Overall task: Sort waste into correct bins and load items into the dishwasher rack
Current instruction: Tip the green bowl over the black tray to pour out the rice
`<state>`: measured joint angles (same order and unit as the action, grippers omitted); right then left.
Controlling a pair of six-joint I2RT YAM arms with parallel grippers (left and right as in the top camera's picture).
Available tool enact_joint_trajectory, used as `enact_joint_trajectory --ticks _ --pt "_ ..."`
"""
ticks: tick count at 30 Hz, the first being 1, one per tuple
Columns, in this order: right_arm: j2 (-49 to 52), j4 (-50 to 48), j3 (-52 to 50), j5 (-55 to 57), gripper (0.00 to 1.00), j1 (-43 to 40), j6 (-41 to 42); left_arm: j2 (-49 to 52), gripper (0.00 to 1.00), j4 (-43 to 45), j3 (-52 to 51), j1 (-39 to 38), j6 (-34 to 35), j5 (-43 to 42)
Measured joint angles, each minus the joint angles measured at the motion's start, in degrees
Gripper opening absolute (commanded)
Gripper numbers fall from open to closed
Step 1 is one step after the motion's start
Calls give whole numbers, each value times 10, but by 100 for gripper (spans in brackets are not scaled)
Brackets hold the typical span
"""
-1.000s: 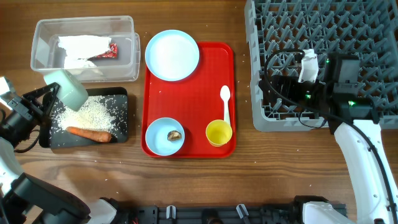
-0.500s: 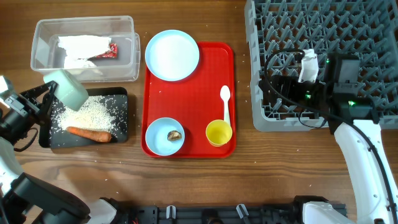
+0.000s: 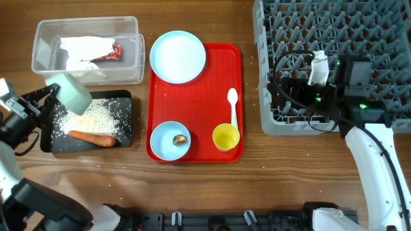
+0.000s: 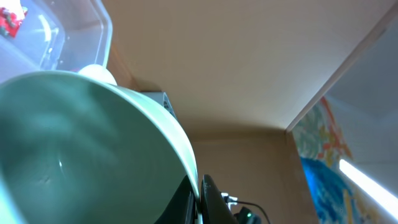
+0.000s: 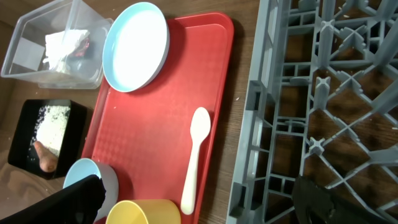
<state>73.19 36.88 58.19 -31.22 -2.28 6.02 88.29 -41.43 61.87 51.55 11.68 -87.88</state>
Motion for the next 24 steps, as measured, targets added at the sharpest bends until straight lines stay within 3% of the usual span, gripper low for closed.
enact_joint_trajectory --ticks 9,17,21,24 --pt "0 0 0 0 100 0 0 0 4 11 0 -17 -1 6" --pt "0 3 0 0 100 0 0 -17 4 108 -1 -197 21 132" --pt "0 3 0 0 100 0 0 -17 4 130 -1 -200 53 148" --pt "0 4 0 0 100 0 0 -17 4 157 -2 -194 63 103"
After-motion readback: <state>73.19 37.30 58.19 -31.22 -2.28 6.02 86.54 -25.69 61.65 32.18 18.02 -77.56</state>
